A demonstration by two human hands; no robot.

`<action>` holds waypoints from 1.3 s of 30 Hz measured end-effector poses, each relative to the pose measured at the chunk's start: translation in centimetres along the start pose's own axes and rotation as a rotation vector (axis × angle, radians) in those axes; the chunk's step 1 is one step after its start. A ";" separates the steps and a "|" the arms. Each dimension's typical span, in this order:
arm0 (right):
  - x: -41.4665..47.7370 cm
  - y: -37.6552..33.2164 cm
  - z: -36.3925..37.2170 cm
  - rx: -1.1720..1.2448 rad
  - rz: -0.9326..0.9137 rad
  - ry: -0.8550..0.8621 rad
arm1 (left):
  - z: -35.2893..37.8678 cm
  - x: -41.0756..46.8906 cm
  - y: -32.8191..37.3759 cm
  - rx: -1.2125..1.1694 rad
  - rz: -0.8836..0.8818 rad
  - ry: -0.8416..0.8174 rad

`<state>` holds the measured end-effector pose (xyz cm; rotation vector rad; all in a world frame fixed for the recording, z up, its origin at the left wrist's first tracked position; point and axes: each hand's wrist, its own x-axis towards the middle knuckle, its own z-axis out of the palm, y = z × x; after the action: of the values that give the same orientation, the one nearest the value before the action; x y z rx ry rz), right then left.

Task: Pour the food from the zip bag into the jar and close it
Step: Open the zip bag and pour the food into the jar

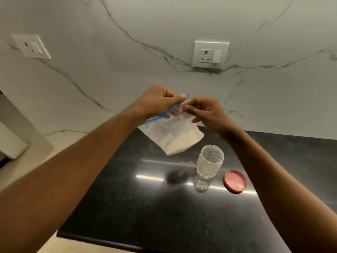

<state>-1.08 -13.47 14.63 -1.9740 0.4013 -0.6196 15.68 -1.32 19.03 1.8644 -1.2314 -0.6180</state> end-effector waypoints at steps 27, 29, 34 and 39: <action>-21.5 12.7 -13.7 0.545 0.391 0.536 | 18.6 2.6 8.7 -0.564 0.171 -0.234; -21.9 13.6 -13.3 0.533 0.423 0.599 | 19.4 2.7 8.3 -0.559 0.148 -0.250; -21.6 14.7 -14.0 0.526 0.439 0.730 | 20.1 2.5 6.7 -0.593 0.096 -0.204; -20.8 14.3 -16.4 0.450 0.394 0.658 | 19.0 2.8 4.6 -0.558 0.016 -0.179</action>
<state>-27.73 -20.97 2.88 -1.1837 0.9349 -0.9928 0.14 -11.48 12.22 1.3527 -1.0440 -1.0194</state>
